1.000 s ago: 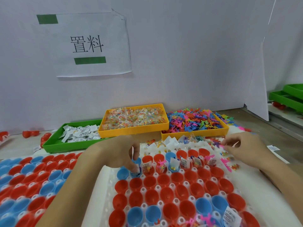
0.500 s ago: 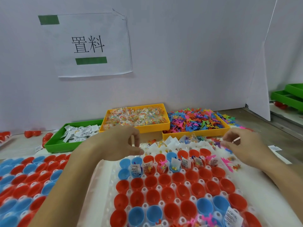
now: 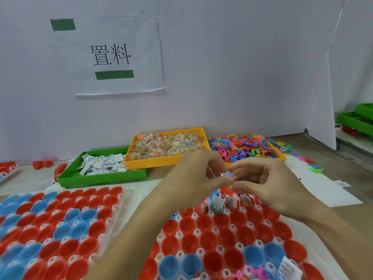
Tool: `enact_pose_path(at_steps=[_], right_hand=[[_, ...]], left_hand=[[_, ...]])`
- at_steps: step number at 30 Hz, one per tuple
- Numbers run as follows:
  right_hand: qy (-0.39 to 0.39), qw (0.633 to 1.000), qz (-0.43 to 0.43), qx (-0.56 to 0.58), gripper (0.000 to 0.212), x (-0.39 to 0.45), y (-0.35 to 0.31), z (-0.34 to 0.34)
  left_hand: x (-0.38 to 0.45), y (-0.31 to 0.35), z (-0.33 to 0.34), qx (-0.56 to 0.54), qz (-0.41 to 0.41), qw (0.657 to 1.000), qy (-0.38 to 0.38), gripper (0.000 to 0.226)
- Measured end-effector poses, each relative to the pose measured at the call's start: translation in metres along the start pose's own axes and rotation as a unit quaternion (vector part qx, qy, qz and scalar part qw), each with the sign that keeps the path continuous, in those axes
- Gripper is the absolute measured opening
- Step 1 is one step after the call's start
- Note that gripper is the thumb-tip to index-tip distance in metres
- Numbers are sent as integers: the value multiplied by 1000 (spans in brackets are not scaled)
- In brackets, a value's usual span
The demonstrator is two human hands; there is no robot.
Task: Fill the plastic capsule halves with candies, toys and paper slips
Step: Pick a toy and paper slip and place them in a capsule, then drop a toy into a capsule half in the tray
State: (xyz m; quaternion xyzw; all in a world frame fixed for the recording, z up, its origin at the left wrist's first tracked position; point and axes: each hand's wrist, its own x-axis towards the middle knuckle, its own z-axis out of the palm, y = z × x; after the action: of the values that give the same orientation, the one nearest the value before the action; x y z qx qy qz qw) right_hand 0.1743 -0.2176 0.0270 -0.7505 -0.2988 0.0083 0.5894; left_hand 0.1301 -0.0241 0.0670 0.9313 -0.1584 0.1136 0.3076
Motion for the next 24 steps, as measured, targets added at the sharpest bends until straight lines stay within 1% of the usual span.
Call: enact_pose_path(at_steps=[3,7,9,11,14,17,22,24], right_hand=[[-1,1000,-10,16,42,0,-1,6],[-19,999,-15,24,46,-1,1,10],[-20,999,-16,27,45,-1,1,9],[0,999,-19,33,40,0,1,6],[48,998,-25,17,38,1,4,-2],[81,996,-25,0,36,2,7,-9],[114,993,-13,-26,33,4,14,-17],[125,992,-7,-28,33,4,16,-20]], left_hand=[[1,0,2,-30,-13,999,-2,18],[0,-3,-1,-71,-29,997,-19,13],[-1,-7,-7,-70,-35,996,-46,16],[-3,-13,-17,-60,-43,994,-74,17],[-6,-26,-35,-36,-60,991,-112,9],[-10,-38,-49,-7,-88,984,-156,10],[-13,-52,-59,59,-113,977,-168,15],[-14,-54,-61,62,-128,974,-174,17]])
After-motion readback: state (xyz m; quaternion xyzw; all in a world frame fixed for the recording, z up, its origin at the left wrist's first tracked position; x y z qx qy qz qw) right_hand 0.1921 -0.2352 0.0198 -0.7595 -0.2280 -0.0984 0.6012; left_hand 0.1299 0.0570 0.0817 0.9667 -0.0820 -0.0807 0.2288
